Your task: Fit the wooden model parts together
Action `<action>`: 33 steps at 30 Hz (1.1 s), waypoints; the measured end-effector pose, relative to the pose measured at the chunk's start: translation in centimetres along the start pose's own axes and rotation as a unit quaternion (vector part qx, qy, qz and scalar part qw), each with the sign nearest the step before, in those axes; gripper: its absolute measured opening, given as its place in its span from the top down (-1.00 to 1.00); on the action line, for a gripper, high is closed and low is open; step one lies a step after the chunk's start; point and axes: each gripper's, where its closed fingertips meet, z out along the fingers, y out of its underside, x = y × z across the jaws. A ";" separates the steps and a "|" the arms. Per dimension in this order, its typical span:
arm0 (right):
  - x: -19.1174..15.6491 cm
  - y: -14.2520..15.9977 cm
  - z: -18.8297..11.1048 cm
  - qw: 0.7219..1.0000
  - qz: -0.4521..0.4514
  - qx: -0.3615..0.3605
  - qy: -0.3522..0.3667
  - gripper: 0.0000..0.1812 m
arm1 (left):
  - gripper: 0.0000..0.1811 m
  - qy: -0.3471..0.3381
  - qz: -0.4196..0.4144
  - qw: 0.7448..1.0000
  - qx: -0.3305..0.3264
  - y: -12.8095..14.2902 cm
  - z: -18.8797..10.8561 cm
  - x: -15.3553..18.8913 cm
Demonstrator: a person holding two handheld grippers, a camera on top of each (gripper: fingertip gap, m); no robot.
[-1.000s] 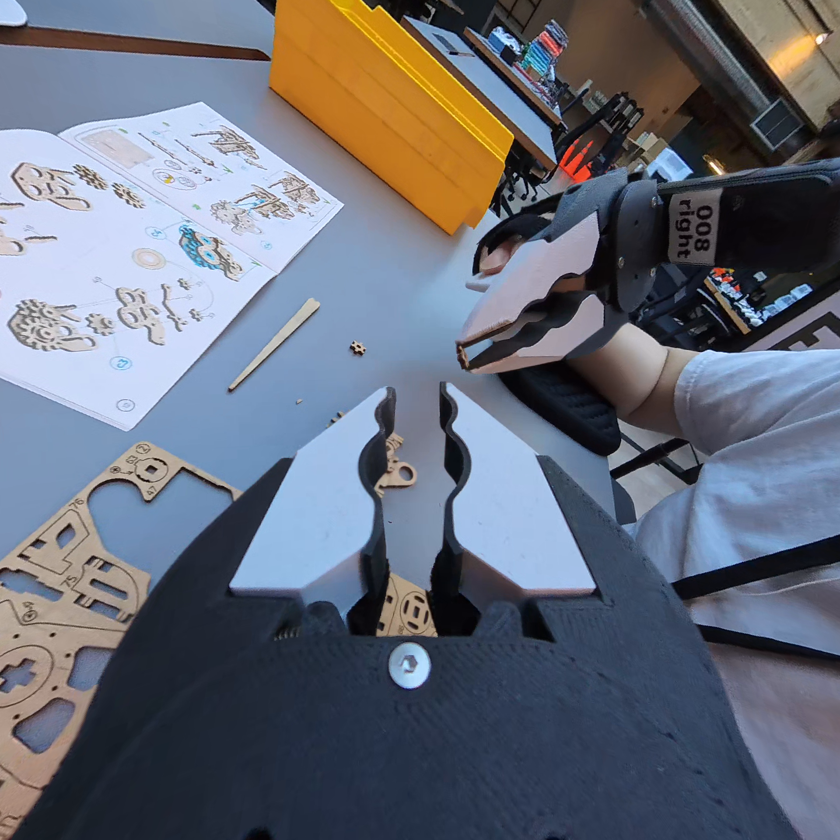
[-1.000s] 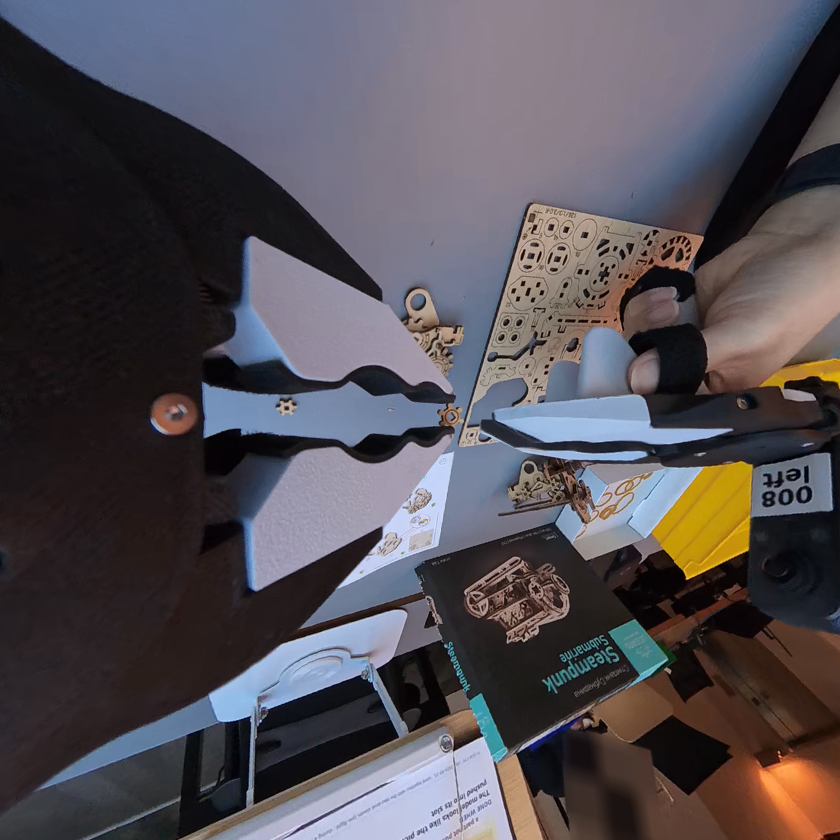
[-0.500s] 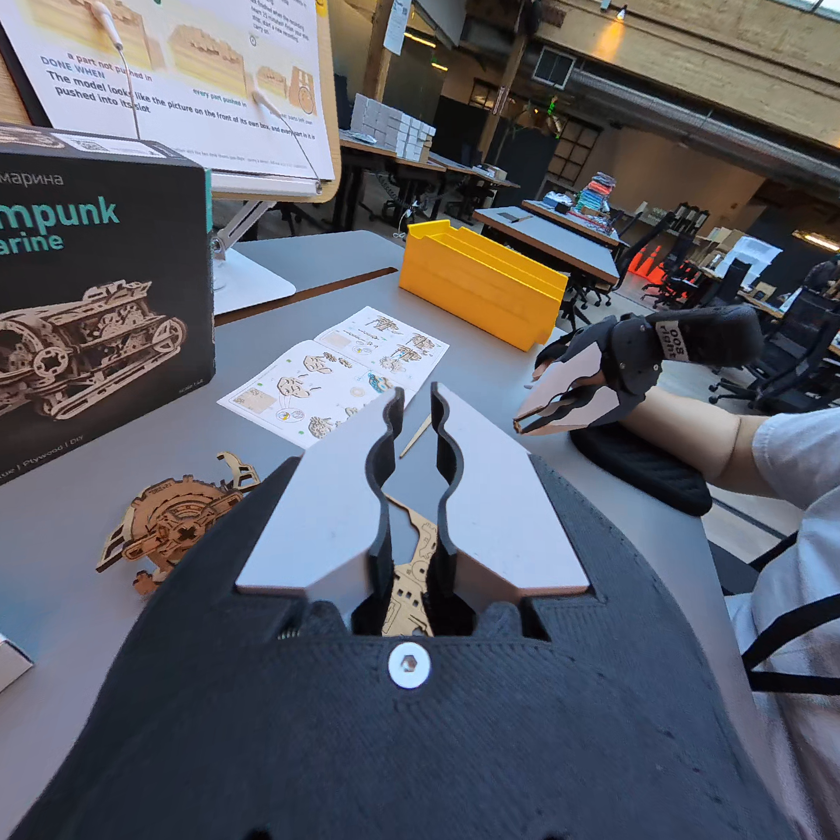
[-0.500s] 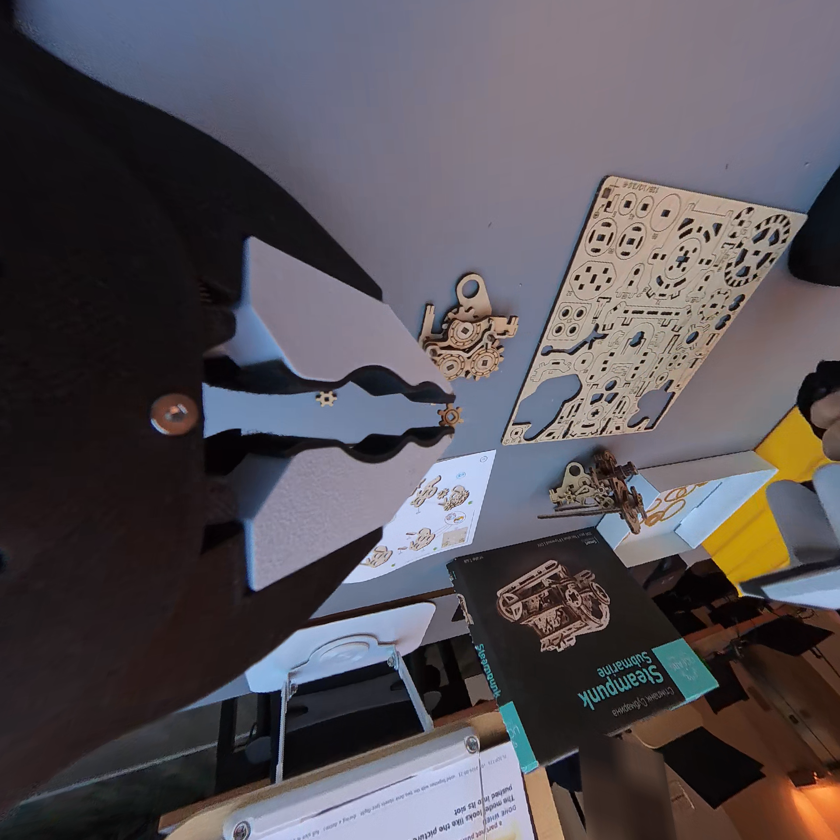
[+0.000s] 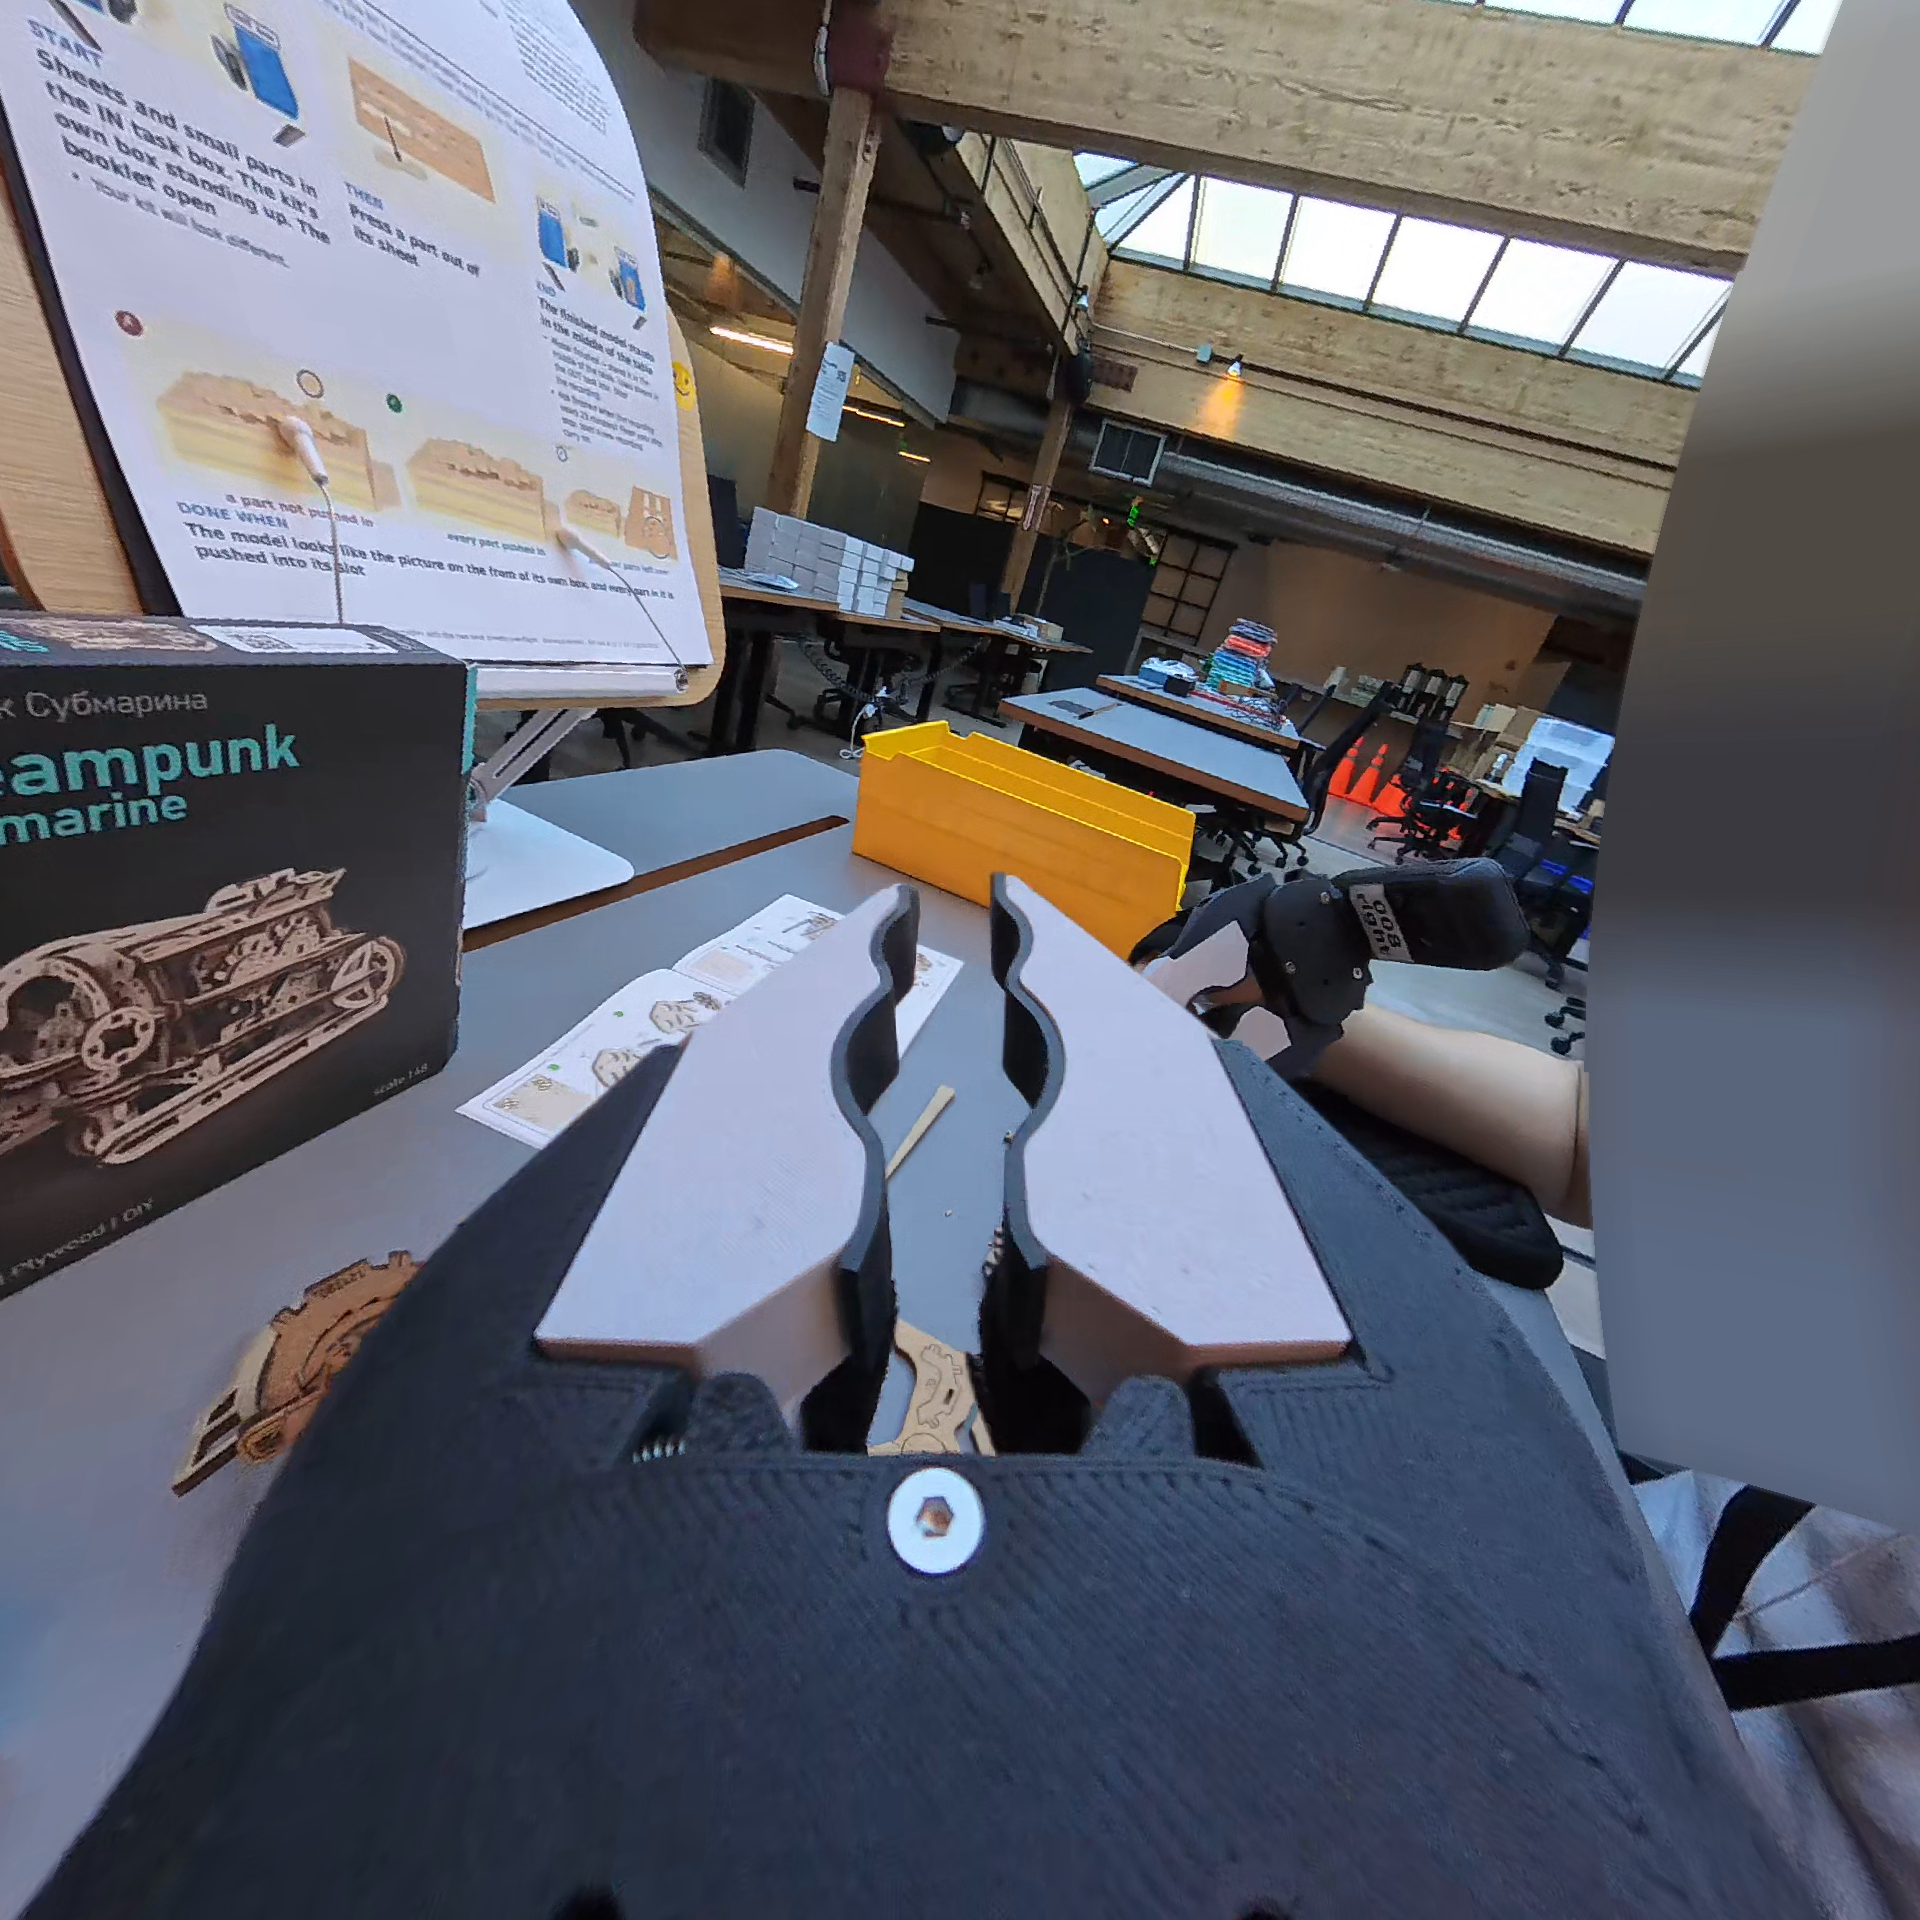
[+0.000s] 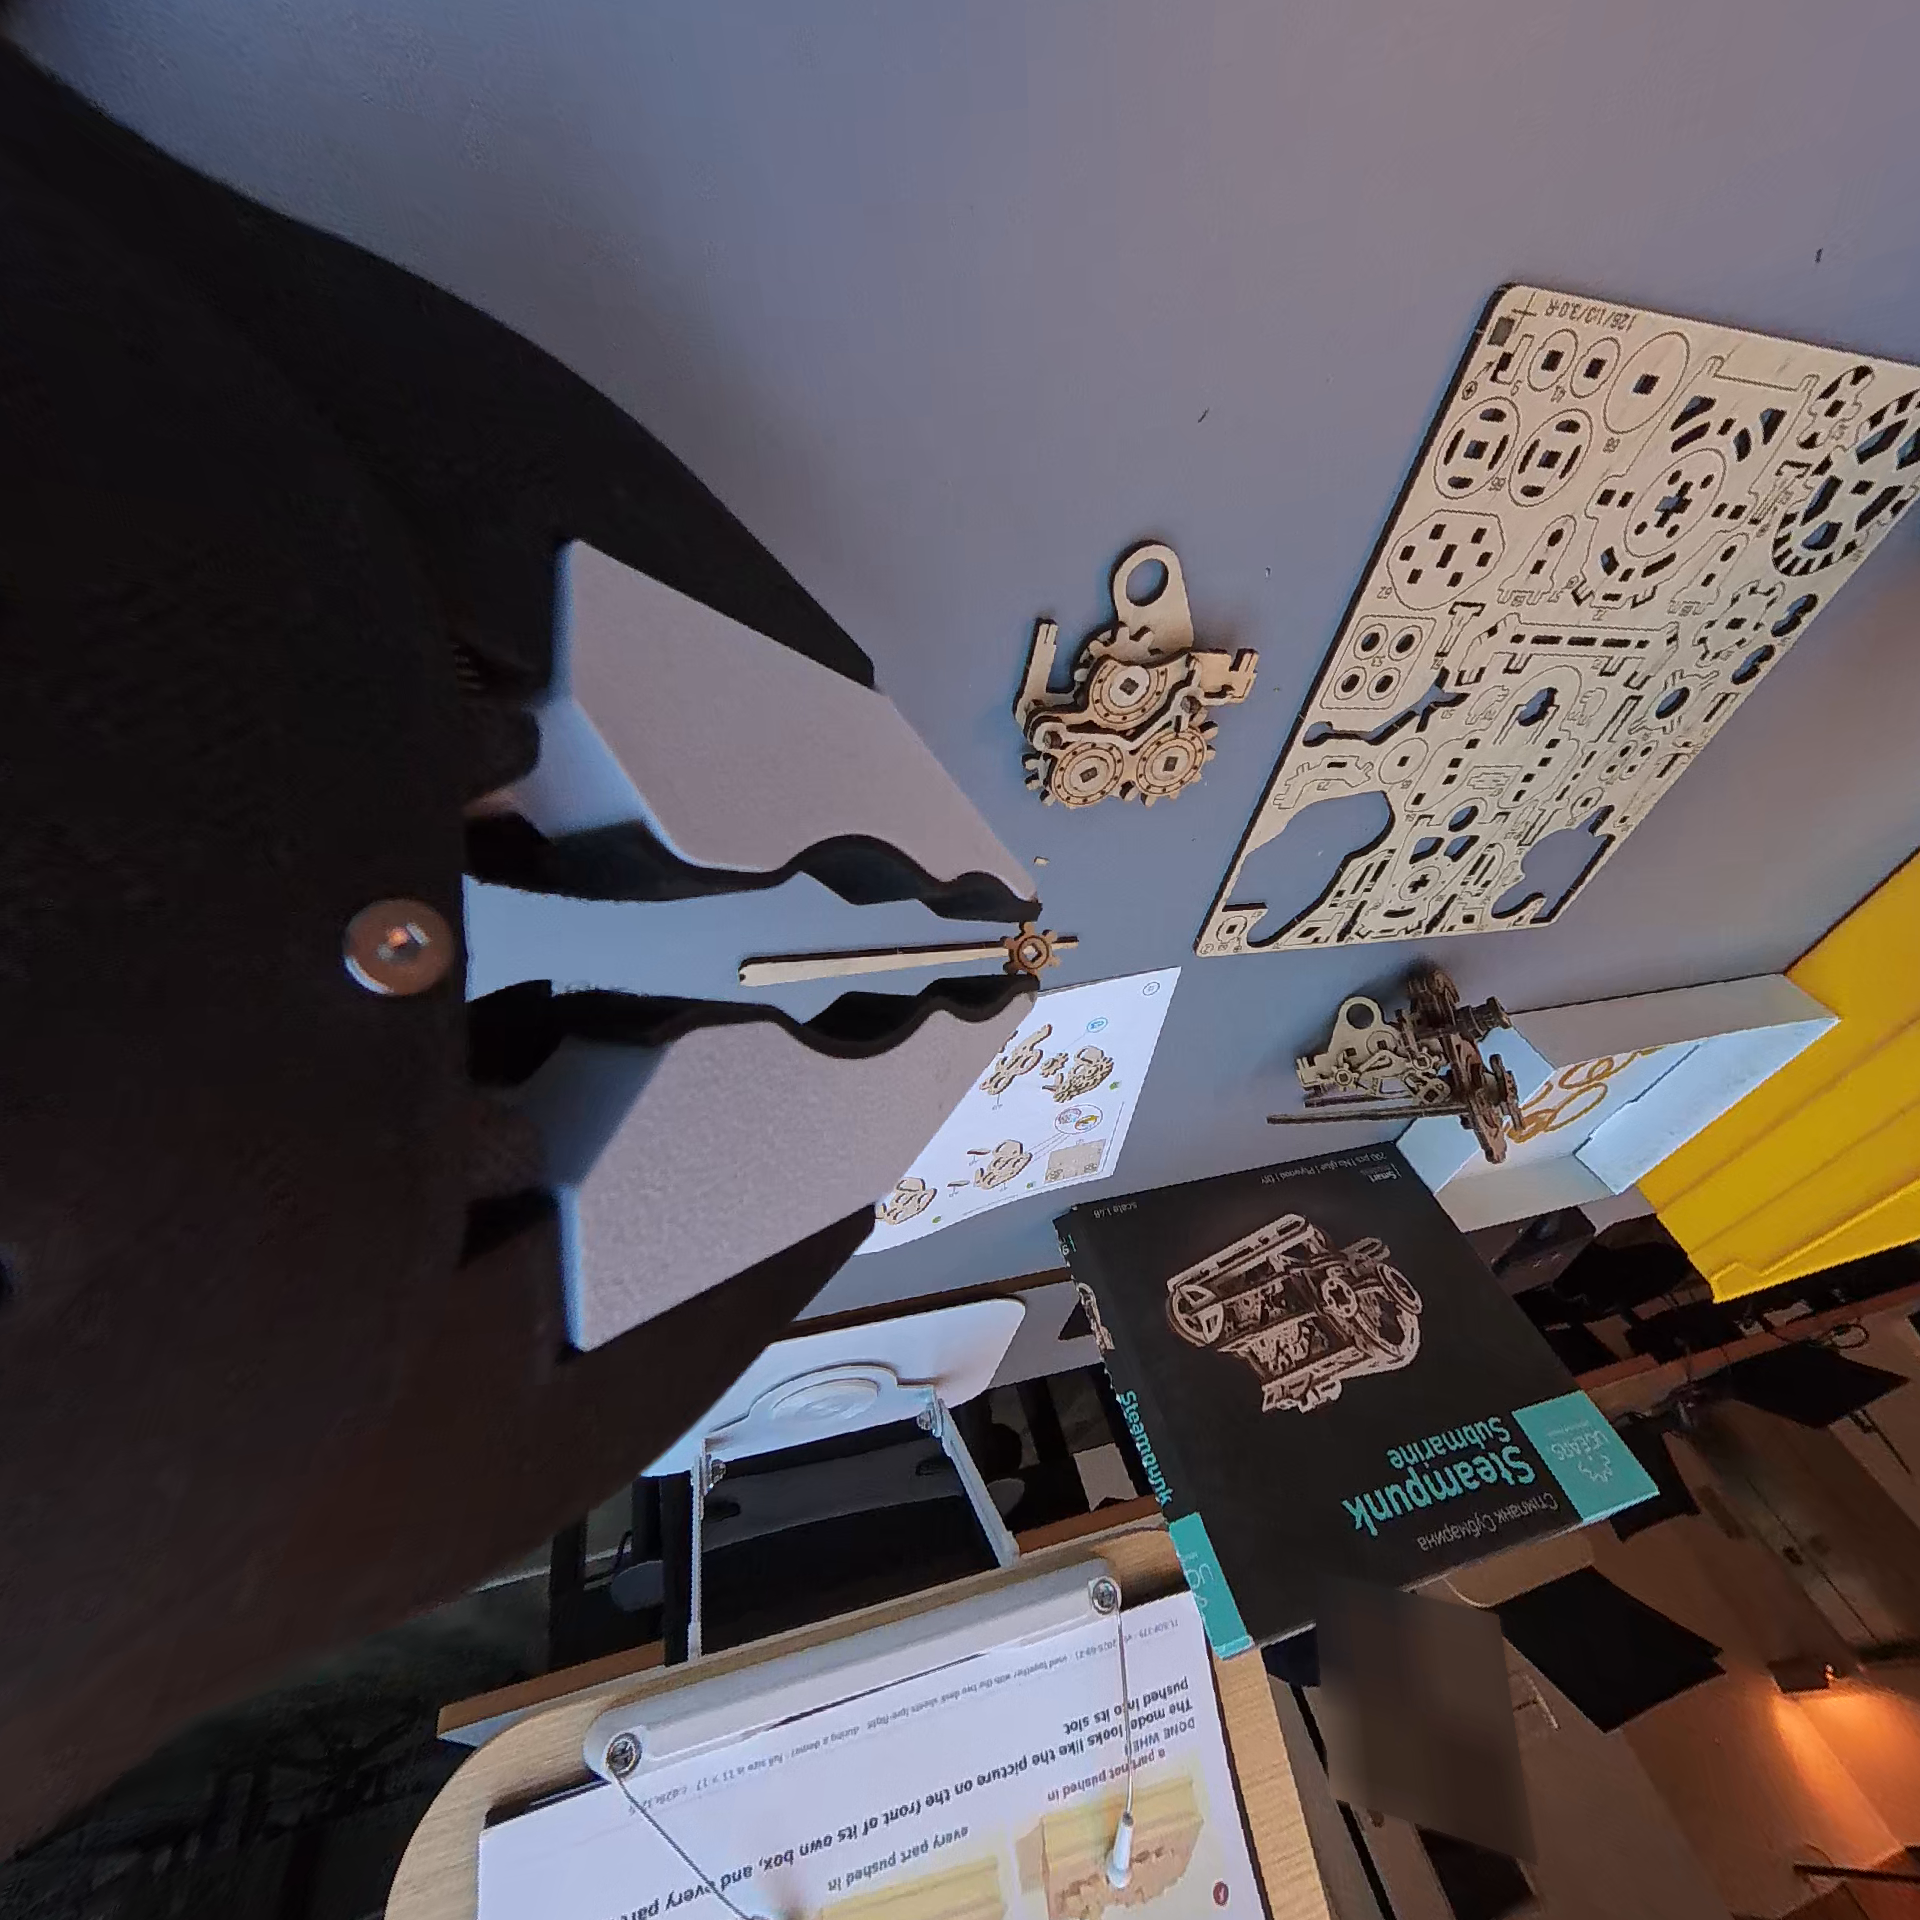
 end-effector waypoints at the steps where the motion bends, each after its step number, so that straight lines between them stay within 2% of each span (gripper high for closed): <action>1: 0.0 0.0 0.0 1.000 -0.002 0.000 0.000 0.90 | 0.87 0.002 -0.004 1.000 -0.002 0.1 0.1 0.0; 17: -0.3 0.2 0.2 1.000 -0.024 -0.011 0.002 0.90 | 0.86 0.001 -0.004 1.000 -0.002 0.2 -0.1 -0.3; 29: -0.4 0.3 0.2 0.999 -0.029 -0.015 0.003 0.90 | 0.59 -0.014 -0.012 1.000 -0.006 0.5 0.1 -0.8; 31: -0.3 0.3 0.2 0.999 -0.029 -0.015 0.003 0.90 | 0.63 -0.014 -0.010 1.000 -0.009 0.6 0.2 -0.8; 32: -0.3 0.3 0.2 0.999 -0.029 -0.015 0.003 0.90 | 0.70 -0.012 -0.007 1.000 -0.008 0.5 0.2 -0.7; 33: -0.3 0.3 0.2 0.999 -0.029 -0.015 0.004 0.90 | 0.86 -0.008 -0.004 1.000 -0.007 0.5 0.1 -0.5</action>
